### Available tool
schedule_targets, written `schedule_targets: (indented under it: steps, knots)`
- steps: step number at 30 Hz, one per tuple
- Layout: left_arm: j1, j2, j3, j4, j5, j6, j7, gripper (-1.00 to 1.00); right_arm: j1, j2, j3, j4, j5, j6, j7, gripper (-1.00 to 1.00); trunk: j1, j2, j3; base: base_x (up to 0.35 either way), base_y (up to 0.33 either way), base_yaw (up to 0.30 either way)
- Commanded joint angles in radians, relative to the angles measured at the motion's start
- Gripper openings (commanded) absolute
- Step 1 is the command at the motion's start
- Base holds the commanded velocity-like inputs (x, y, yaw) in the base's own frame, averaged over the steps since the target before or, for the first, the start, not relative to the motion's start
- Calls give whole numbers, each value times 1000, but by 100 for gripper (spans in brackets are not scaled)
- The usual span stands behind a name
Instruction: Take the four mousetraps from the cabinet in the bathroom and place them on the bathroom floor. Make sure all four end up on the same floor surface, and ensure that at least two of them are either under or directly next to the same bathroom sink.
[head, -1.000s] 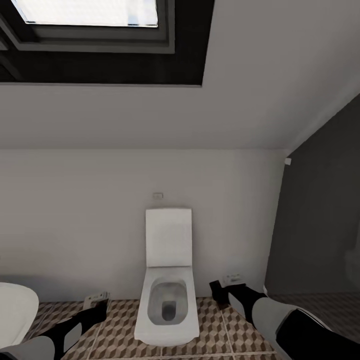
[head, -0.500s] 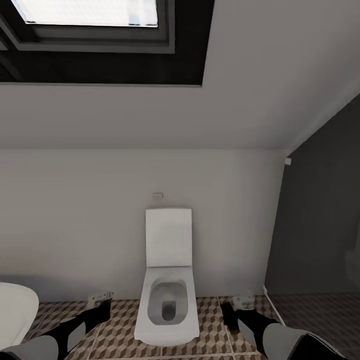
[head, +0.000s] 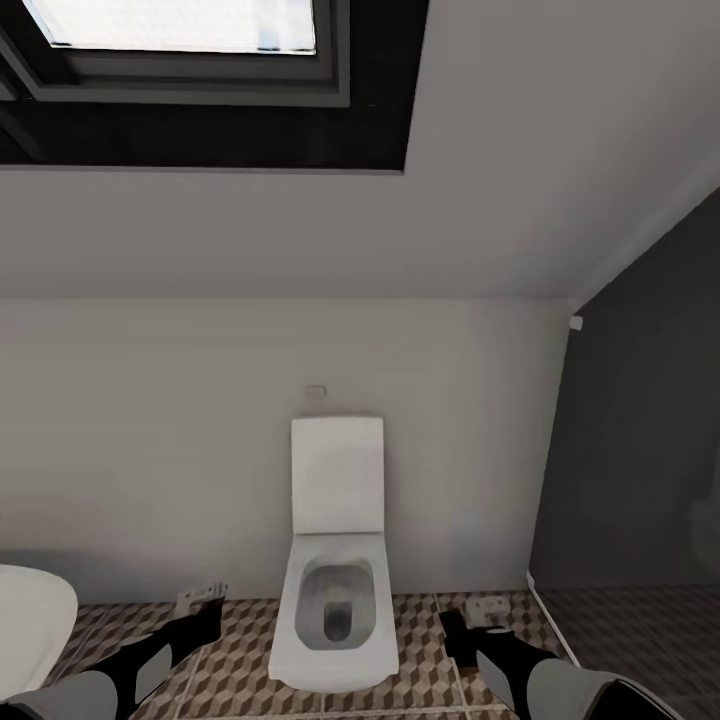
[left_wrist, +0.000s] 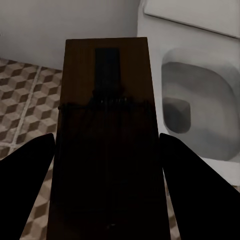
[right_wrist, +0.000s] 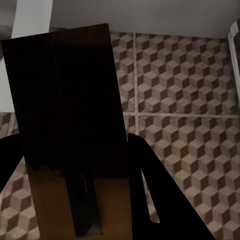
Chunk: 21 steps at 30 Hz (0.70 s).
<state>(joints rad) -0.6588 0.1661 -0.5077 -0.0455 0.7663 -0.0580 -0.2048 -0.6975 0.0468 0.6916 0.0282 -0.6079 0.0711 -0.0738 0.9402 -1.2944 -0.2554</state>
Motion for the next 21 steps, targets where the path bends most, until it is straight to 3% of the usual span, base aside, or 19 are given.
schedule_targets:
  steps: [1,21]
  knots:
    - [-1,0,-9,1,8,-3,-3,-100,-1,1,9,1,-11,2,-2,-100,0,-1,-1,0,0,0]
    - [-1,0,-3,2,10,0,-4,-100,-1,2,11,-1,-6,6,12,-100,0,-1,-1,0,0,0]
